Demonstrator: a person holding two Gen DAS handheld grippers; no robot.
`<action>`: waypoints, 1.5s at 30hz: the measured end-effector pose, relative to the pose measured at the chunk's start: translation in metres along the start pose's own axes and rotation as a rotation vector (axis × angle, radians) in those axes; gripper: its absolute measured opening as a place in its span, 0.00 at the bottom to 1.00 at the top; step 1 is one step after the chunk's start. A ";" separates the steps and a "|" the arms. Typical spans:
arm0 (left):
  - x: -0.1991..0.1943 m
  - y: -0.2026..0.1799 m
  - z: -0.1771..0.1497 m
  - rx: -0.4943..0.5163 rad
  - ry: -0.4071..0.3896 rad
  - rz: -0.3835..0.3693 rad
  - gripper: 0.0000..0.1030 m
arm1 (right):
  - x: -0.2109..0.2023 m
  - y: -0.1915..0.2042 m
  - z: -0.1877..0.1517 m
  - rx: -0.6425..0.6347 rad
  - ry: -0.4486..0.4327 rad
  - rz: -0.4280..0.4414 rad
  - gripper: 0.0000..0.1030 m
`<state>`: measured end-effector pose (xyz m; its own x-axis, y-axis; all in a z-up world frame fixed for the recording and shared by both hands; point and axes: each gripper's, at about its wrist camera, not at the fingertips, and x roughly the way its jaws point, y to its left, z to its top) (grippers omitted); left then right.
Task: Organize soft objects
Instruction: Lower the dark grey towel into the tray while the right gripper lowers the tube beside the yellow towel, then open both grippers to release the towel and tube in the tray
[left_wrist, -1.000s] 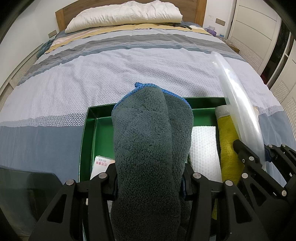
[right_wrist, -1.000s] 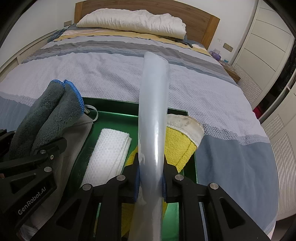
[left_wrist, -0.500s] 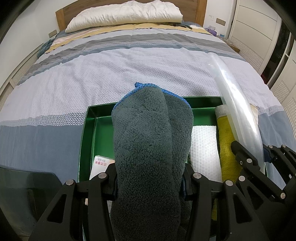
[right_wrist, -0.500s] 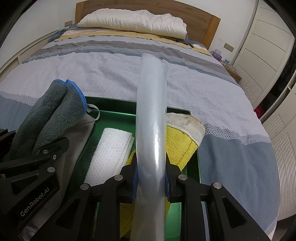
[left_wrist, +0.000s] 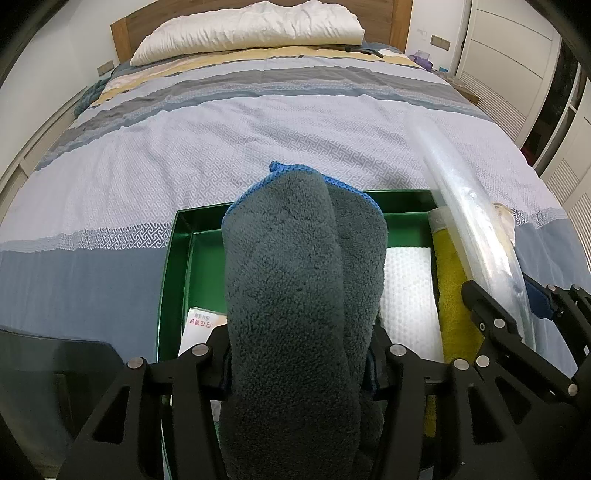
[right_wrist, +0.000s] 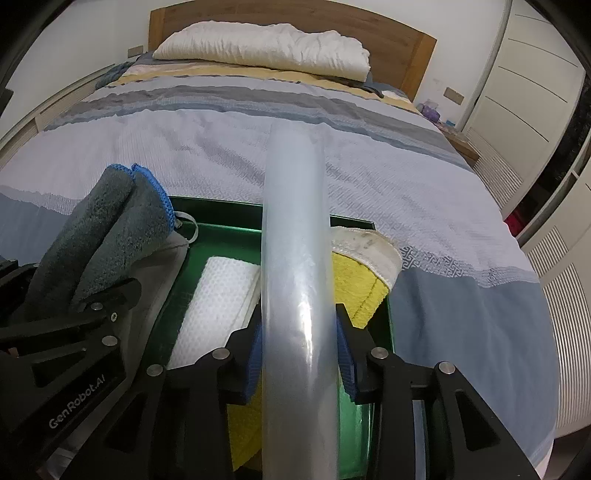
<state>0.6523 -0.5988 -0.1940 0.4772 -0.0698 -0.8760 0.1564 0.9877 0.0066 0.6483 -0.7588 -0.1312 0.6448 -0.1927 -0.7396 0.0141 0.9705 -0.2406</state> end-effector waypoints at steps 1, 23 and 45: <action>-0.001 0.000 0.000 -0.001 -0.001 -0.002 0.47 | -0.001 0.000 0.000 0.001 -0.001 -0.001 0.35; -0.020 0.005 0.001 -0.003 -0.050 0.009 0.67 | -0.024 -0.002 -0.003 0.005 -0.036 -0.004 0.49; -0.050 0.015 0.001 -0.028 -0.093 -0.030 0.75 | -0.065 -0.010 -0.009 0.071 -0.103 -0.092 0.76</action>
<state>0.6315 -0.5805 -0.1502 0.5514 -0.1108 -0.8268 0.1484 0.9884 -0.0334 0.5988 -0.7575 -0.0863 0.7131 -0.2688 -0.6475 0.1279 0.9580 -0.2568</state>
